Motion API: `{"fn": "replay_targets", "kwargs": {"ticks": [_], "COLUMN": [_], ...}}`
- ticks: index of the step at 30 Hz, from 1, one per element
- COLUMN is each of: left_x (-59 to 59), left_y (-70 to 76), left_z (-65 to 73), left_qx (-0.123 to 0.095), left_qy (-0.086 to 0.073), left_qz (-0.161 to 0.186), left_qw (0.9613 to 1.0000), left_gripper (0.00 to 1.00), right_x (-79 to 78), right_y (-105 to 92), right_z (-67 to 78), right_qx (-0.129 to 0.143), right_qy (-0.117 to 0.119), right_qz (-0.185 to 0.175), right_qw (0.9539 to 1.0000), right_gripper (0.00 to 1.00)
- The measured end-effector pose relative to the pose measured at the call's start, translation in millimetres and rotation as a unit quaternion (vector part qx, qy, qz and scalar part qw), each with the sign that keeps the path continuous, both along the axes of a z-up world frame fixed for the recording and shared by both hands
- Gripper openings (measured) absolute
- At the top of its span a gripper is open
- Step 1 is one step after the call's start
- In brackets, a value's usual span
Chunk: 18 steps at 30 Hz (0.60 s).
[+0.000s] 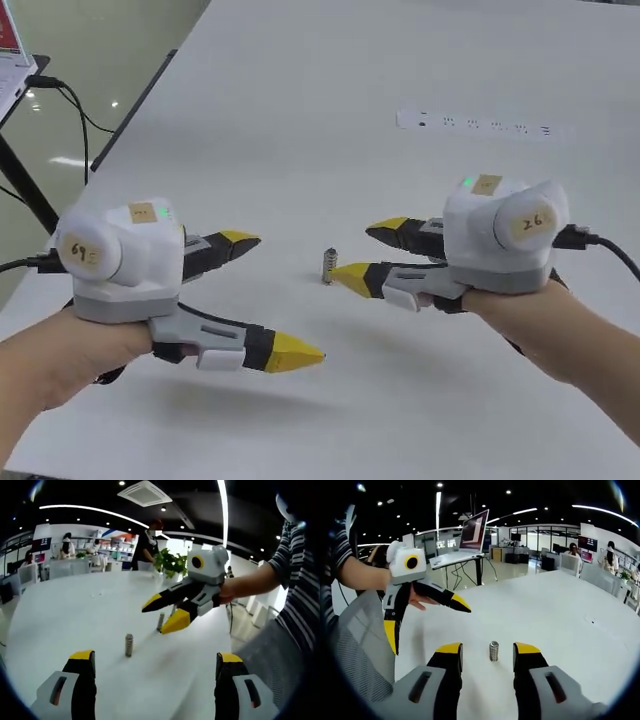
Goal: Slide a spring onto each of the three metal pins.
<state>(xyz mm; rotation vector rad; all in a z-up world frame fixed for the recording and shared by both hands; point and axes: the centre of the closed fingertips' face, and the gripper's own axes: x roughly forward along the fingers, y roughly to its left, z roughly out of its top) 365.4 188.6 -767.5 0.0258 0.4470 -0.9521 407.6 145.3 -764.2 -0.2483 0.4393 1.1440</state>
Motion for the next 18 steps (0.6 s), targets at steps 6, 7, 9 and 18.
{"fn": "replay_targets", "kwargs": {"ticks": [6,7,9,18], "left_x": [1.1,1.1,1.0,-1.4], "left_y": [-2.3,-2.9,-4.3,-8.9], "left_z": [4.1,5.3,7.9,9.3], "left_qx": [0.006,0.006,0.006,0.004], "left_qy": [-0.002,-0.002,-0.004,-0.001], "left_qz": [0.001,0.001,0.002,0.006], "left_qw": [1.0000,1.0000,1.0000,1.0000], "left_gripper": [0.98,0.98,0.98,0.98], "right_x": [-10.1,-11.3,-14.3,-24.2], "right_y": [-21.0,-24.0,-31.4,-59.6], "right_z": [7.2,8.2,10.1,14.3], "right_qx": [0.014,0.015,0.020,0.030], "right_qy": [-0.003,-0.005,-0.007,-0.010], "right_qz": [-0.008,-0.010,-0.013,-0.028], "right_qw": [0.9999,0.9998,0.9997,0.9991], "right_gripper": [0.43,0.43,0.46,0.53]}}
